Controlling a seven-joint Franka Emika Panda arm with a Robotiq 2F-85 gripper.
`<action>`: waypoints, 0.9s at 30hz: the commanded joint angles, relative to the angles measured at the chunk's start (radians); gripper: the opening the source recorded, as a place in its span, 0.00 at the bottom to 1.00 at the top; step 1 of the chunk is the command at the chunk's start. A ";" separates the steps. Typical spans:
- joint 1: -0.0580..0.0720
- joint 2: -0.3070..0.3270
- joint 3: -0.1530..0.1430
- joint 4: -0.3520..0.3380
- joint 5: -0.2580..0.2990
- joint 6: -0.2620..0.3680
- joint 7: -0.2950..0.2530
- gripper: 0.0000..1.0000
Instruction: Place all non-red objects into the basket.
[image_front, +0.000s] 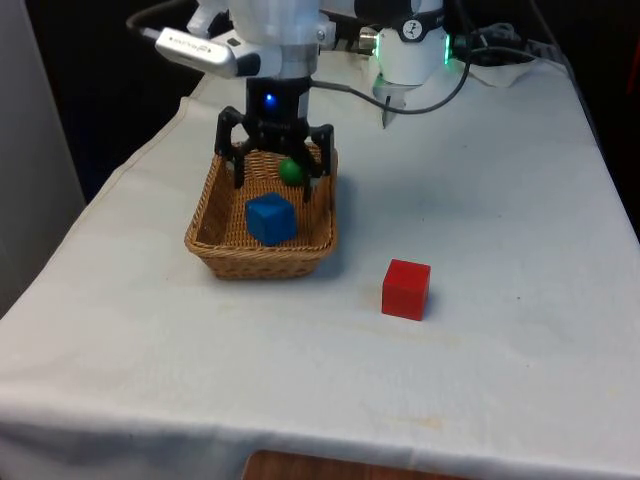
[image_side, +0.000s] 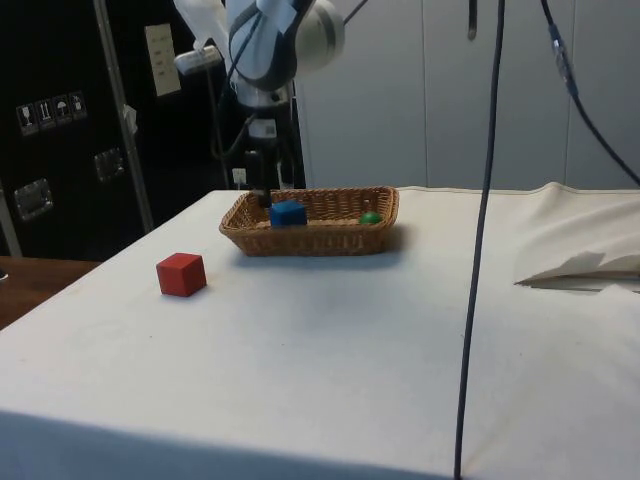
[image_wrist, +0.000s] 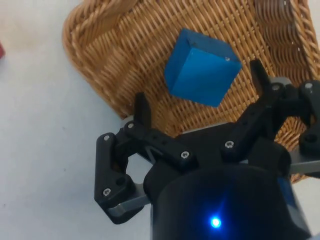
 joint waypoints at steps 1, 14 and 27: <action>0.003 -0.019 -0.001 -0.005 -0.001 -0.017 -0.001 1.00; 0.044 -0.095 0.001 -0.004 -0.031 -0.114 0.044 1.00; 0.072 -0.150 0.024 -0.004 -0.069 -0.187 0.093 1.00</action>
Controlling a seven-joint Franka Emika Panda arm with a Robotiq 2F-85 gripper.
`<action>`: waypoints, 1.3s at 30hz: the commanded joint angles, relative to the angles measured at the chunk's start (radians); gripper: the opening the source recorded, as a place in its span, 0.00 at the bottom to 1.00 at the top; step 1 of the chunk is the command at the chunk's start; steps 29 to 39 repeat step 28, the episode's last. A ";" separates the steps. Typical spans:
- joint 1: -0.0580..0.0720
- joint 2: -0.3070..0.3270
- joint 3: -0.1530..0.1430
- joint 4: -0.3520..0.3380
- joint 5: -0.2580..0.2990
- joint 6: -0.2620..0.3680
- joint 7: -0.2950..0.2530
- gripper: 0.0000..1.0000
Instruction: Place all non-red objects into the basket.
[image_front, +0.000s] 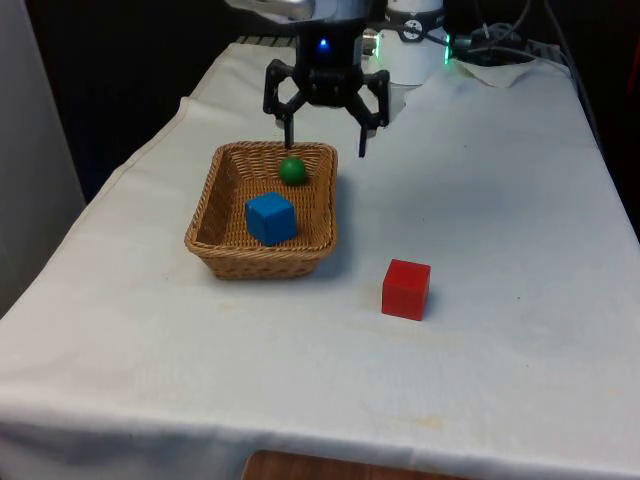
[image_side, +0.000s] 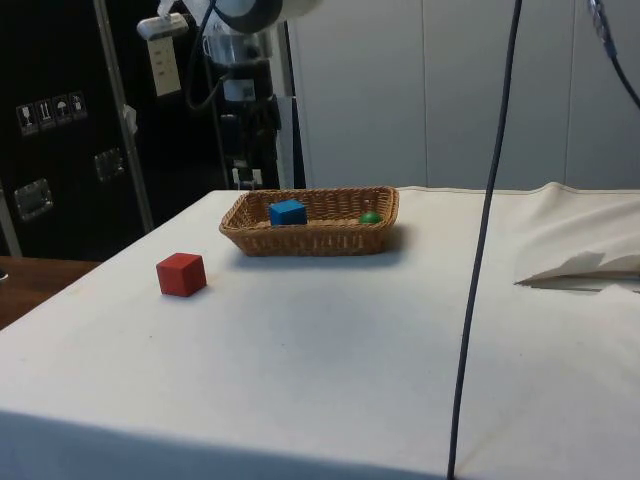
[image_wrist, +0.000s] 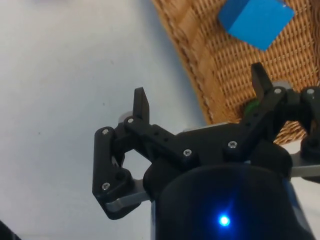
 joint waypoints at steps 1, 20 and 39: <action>0.011 -0.011 -0.002 -0.004 -0.013 -0.012 0.013 1.00; 0.024 -0.114 0.042 -0.033 -0.026 -0.090 0.036 1.00; 0.021 -0.143 0.067 -0.044 -0.022 -0.106 0.037 1.00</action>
